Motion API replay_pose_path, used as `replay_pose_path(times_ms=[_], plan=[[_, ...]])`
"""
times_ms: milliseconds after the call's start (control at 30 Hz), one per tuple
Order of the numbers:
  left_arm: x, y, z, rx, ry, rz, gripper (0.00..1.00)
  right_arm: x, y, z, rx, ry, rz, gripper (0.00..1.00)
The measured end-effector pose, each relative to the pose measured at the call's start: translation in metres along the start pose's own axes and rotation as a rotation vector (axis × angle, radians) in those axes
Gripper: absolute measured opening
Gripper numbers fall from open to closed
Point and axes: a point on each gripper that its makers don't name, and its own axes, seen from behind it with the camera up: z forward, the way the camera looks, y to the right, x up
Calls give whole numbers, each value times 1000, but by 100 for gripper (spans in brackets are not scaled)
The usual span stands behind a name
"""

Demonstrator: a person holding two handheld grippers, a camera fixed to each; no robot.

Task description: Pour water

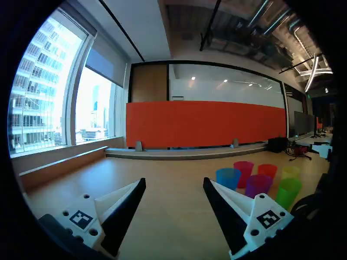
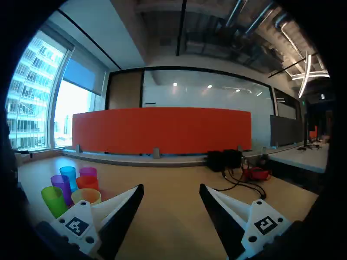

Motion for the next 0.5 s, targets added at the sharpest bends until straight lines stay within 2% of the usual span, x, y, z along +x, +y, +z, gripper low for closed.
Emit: replay_pose_path(times_ms=[200, 400, 500], plan=[[-1, -3, 1, 9, -5, -3, 98, -2, -1, -2, 2, -5, -6, 99], [1, -12, 5, 26, -22, -2, 98, 16, 3, -4, 0, 10, -24, 99], [9, -13, 6, 23, -20, -7, 98, 25, 2, -4, 8, 6, -26, 99]])
